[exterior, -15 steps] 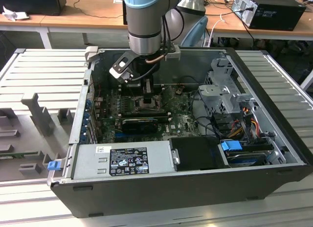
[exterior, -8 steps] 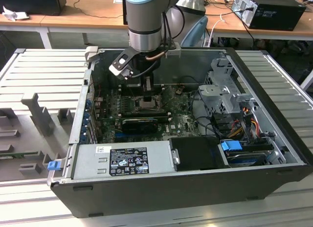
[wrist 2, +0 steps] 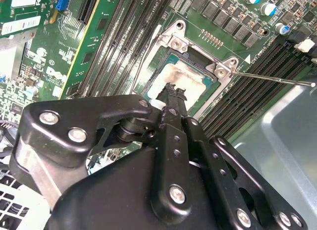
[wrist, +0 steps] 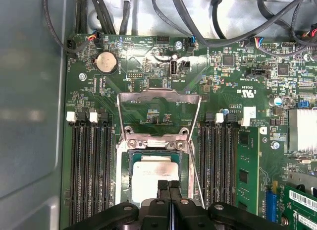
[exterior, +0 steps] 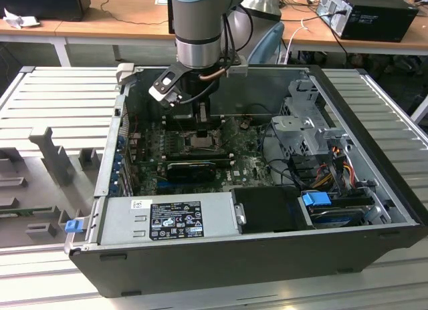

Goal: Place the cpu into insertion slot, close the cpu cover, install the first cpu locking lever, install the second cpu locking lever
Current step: 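Close the cpu cover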

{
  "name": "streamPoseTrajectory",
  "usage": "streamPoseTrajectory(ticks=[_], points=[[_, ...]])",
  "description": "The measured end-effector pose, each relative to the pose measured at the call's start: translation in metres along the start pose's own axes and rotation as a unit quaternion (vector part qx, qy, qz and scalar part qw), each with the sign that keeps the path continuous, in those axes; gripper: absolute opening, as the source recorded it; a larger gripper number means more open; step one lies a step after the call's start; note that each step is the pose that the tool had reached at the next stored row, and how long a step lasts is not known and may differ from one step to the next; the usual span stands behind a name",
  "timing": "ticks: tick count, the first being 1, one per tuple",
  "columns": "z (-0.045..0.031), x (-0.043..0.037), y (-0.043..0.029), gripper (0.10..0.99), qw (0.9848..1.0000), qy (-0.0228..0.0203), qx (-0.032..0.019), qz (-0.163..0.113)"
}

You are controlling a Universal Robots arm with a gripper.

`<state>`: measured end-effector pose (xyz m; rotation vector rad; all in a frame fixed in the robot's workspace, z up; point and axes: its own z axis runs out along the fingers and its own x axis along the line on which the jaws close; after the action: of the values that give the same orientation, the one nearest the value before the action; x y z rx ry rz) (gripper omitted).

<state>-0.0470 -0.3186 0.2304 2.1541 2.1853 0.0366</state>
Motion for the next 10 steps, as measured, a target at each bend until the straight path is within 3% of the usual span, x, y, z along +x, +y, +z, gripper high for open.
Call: streamPoseTrajectory(ticks=[10], points=[[-0.0037,-0.0002,0.0003,0.106,1.0,0.0,0.0,0.0]])
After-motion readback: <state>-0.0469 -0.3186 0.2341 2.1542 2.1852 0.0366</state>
